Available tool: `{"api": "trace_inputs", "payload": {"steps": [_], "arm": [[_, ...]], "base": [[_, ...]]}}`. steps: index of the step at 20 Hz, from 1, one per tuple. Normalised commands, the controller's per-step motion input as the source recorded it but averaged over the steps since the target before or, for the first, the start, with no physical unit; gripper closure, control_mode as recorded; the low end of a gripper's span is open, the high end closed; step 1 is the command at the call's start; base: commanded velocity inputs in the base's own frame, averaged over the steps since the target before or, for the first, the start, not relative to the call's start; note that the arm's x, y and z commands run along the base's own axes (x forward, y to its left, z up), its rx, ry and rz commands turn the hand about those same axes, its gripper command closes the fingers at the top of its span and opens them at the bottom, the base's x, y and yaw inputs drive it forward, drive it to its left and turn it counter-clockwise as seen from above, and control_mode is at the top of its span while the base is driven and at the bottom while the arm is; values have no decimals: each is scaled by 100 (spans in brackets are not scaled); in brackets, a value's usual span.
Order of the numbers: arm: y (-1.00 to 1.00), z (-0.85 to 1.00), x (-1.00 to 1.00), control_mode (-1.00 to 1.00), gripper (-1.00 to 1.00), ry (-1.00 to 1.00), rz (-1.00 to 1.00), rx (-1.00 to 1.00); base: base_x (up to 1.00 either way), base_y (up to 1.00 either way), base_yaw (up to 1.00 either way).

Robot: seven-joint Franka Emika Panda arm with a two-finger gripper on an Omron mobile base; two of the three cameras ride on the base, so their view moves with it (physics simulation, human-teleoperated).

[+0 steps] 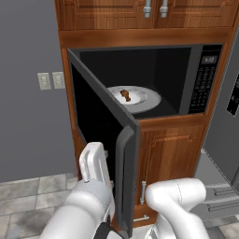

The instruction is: Transport the chicken drumstick from the fridge to the microwave and turn on the microwave.

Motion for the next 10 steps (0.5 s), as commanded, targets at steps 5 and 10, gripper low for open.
{"api": "trace_inputs", "payload": {"steps": [5, 10], "arm": [[-39, 0, 6, -100, -100, -14, -14, 0], [-42, 0, 6, -100, -100, -13, -14, 0]], "base": [[0, 0, 0], [0, 0, 0]]}}
